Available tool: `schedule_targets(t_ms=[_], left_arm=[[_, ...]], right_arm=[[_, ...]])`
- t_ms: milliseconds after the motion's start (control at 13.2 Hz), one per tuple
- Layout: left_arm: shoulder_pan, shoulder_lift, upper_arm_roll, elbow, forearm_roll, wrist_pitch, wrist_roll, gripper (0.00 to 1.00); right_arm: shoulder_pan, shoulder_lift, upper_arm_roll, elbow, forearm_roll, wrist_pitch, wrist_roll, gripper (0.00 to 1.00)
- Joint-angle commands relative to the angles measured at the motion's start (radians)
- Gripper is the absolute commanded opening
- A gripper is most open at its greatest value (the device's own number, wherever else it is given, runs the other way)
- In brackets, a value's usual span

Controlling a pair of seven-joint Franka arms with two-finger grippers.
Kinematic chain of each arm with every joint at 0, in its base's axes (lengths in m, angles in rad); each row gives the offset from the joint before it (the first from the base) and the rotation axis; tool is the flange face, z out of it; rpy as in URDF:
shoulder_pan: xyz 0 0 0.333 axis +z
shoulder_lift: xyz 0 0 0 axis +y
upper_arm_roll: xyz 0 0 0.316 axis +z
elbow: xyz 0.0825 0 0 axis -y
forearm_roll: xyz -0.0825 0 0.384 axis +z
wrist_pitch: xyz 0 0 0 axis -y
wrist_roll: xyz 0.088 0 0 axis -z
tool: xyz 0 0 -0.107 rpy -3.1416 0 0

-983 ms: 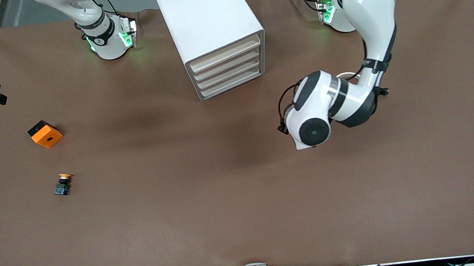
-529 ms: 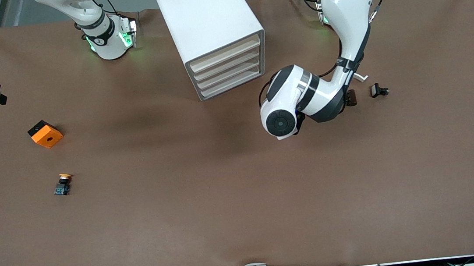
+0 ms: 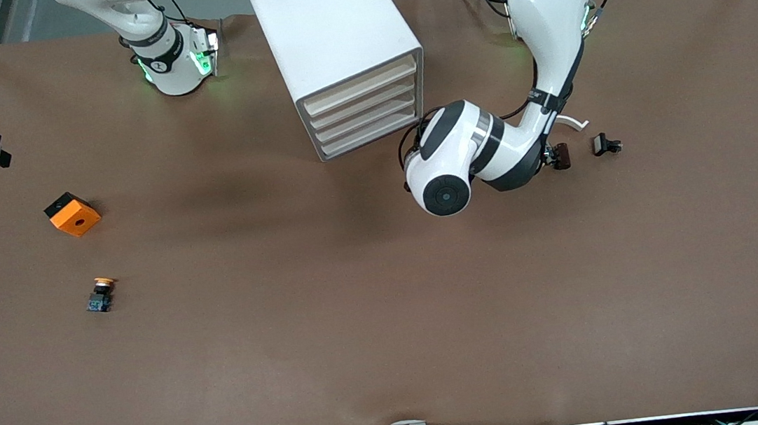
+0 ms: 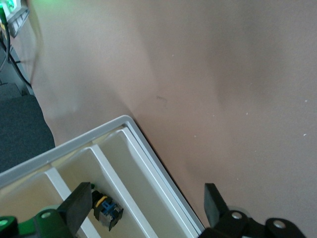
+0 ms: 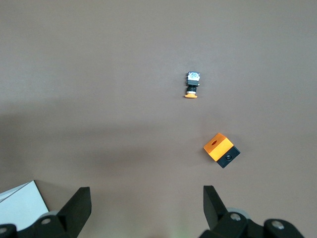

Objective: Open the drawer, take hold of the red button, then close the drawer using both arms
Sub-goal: 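Lower the left gripper onto the top drawer handle and grasp it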

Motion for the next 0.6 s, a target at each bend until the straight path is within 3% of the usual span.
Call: schedule_targets(t_ms=[0,529], left_arm=[[-0.027,0.011,0.004,0.041,-0.065,-0.014,-0.066,1.0],[-0.027,0.048,0.006,0.043,-0.255,-0.056,-0.152,1.0]], right_arm=[[-0.004,-0.025,0.004,-0.02,-0.009,0.0,0.005,1.0],[-0.002,-0.025,0.004,-0.02,-0.009,0.0,0.003,1.0]])
